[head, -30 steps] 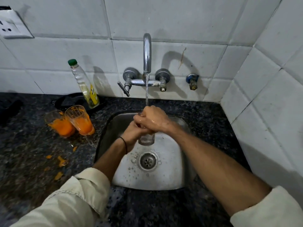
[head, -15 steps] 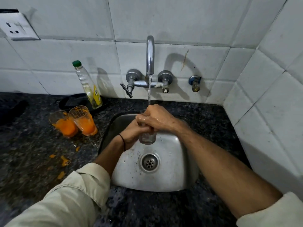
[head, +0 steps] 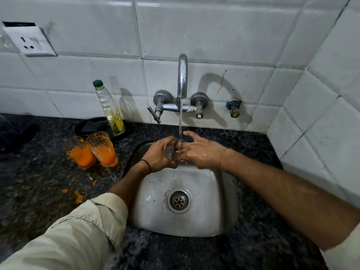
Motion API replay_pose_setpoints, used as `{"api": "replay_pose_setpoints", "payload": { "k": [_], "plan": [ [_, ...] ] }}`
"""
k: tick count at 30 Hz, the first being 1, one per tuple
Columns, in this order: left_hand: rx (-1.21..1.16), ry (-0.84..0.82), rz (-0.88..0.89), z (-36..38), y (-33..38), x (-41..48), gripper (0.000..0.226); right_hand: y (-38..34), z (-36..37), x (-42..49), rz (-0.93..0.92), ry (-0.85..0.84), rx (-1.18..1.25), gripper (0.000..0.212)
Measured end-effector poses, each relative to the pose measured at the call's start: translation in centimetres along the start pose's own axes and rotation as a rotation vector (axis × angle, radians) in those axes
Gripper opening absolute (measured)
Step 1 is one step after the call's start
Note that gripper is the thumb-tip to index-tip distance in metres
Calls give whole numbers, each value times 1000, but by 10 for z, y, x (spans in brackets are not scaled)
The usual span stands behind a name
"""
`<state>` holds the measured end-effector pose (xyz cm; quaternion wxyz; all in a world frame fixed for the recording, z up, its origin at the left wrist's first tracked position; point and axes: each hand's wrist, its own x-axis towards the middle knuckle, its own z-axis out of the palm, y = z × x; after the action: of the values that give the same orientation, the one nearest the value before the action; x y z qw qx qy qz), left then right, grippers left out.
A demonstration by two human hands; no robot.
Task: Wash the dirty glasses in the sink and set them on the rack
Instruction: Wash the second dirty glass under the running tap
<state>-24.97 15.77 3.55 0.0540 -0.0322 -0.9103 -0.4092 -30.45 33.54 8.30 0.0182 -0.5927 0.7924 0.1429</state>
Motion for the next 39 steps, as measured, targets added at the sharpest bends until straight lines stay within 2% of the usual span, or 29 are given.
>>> {"api": "replay_pose_setpoints", "payload": {
  "k": [1,3,6,7,8,9,10,11,12,14,15,16,17,19,21,22,24,25,27,29,31,33,35,36,37,39],
  "plan": [
    [-18,15,-14,4,3,-1,53,5,-1,2,-48,-44,-68,64],
    [-88,110,-10,10,7,0,50,4,-8,9,8,-50,28,44],
    [-126,223,31,22,7,1,32,-22,-10,30,408,-50,609,23],
    [-108,263,26,26,4,0,30,-38,-5,40,564,36,838,21],
    [-96,301,13,28,1,0,27,-53,0,45,697,195,1015,22],
    [-107,328,-2,28,-2,0,25,-66,6,47,747,381,1094,24],
    [-126,337,-11,26,-5,-1,25,-72,12,45,696,523,1073,31],
    [-134,317,-12,22,-8,-3,30,-69,22,37,570,564,1010,40],
    [-128,270,-9,17,-12,-4,39,-59,29,27,410,488,874,49],
    [-81,118,-9,11,-17,-9,54,-25,33,9,110,203,352,61],
    [-46,60,-12,11,-16,-10,58,-10,32,5,11,129,131,64],
    [-21,44,-13,14,-13,-11,59,-5,32,7,-14,81,47,64],
    [-18,56,-14,16,-10,-10,58,-9,29,13,21,56,79,60],
    [-42,98,5,20,-5,-8,55,-24,18,30,181,18,335,39],
    [-50,123,-24,21,-8,-9,52,-35,6,38,391,-1,844,12],
    [-45,149,-70,21,-11,-11,53,-38,4,39,491,56,1151,3],
    [13,238,-157,23,-11,-15,49,-51,4,40,677,258,1608,17],
    [75,253,-191,23,-7,-15,44,-56,7,43,739,370,1661,27],
    [244,117,-320,21,9,-12,34,-66,16,49,859,515,1564,42],
    [456,-194,-447,14,26,-8,39,-69,30,55,1115,586,1613,39],
    [579,-468,-492,2,34,-3,43,-69,47,56,1289,547,1932,28],
    [397,-625,-587,-11,37,-1,42,-76,59,53,1297,529,2226,20],
    [68,-698,-787,-17,40,-4,37,-84,68,53,1264,524,2363,30],
    [7,-695,-854,-17,41,-5,36,-87,70,55,1237,473,2378,39],
    [13,-675,-895,-15,39,-7,37,-89,72,57,1211,400,2361,45],
    [141,-644,-862,-7,33,-11,39,-90,71,58,1210,264,2234,41]
  ]
}}
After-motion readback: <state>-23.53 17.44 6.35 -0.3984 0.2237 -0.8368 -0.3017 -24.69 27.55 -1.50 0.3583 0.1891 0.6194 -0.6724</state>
